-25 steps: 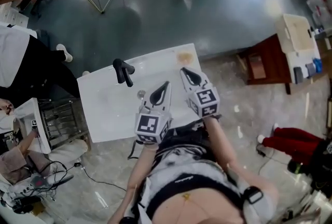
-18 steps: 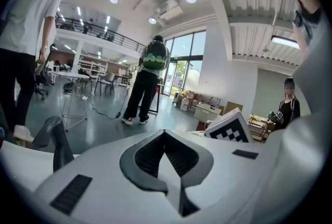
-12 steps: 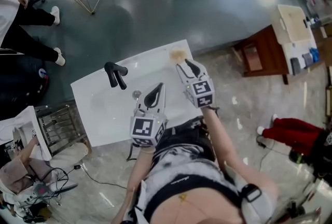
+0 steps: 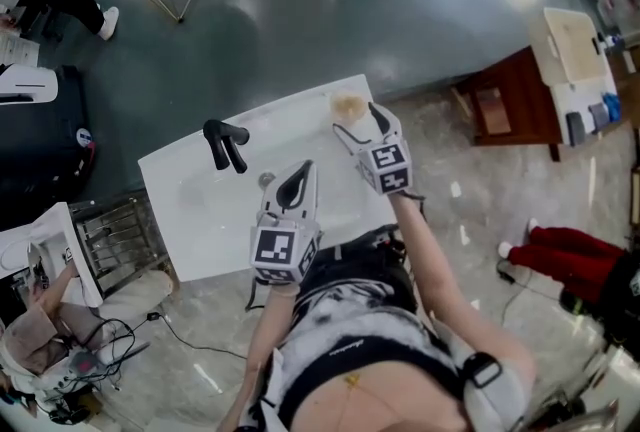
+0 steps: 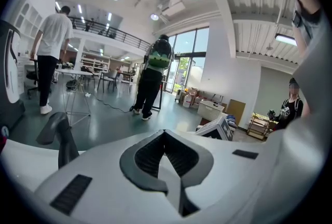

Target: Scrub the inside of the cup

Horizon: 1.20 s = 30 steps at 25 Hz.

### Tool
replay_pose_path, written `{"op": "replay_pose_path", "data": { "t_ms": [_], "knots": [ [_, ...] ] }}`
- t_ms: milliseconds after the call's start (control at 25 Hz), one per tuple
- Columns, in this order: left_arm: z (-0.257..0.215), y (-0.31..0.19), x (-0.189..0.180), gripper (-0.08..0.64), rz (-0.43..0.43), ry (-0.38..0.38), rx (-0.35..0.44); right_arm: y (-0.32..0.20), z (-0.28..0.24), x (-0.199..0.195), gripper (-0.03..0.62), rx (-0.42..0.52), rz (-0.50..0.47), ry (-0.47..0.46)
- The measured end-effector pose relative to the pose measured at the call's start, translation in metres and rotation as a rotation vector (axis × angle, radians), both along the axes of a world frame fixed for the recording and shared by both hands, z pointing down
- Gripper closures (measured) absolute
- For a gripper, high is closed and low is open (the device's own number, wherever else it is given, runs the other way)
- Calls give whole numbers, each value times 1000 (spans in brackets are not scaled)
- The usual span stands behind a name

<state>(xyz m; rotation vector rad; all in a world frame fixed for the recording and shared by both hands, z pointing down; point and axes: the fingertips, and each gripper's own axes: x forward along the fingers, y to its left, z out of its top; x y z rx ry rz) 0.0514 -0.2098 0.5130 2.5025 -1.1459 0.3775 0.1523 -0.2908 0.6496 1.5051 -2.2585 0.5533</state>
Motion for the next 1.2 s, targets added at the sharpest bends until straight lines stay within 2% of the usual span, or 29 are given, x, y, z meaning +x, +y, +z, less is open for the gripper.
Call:
{"op": "replay_pose_path", "data": {
  "t_ms": [200,400,680,1080,1200],
  "knots": [
    [6,-1,-6,558,-18,-14,-24,-15,14,-1,147,18,-11,5],
    [12,-3,-10,558,-21,-32,-38,-28,22,-5,109,46,-39,-29],
    [19,-8,-19,558,-39,-50,-53,-43,24,-20,97,96,-121,-36],
    [29,-8,-22,558,-35,-72,-76,-51,33,-32,95,114,-210,-20],
    [32,-5,-22,558,-29,-69,-85,-50,38,-35,161,109,-230,-10]
  ]
}}
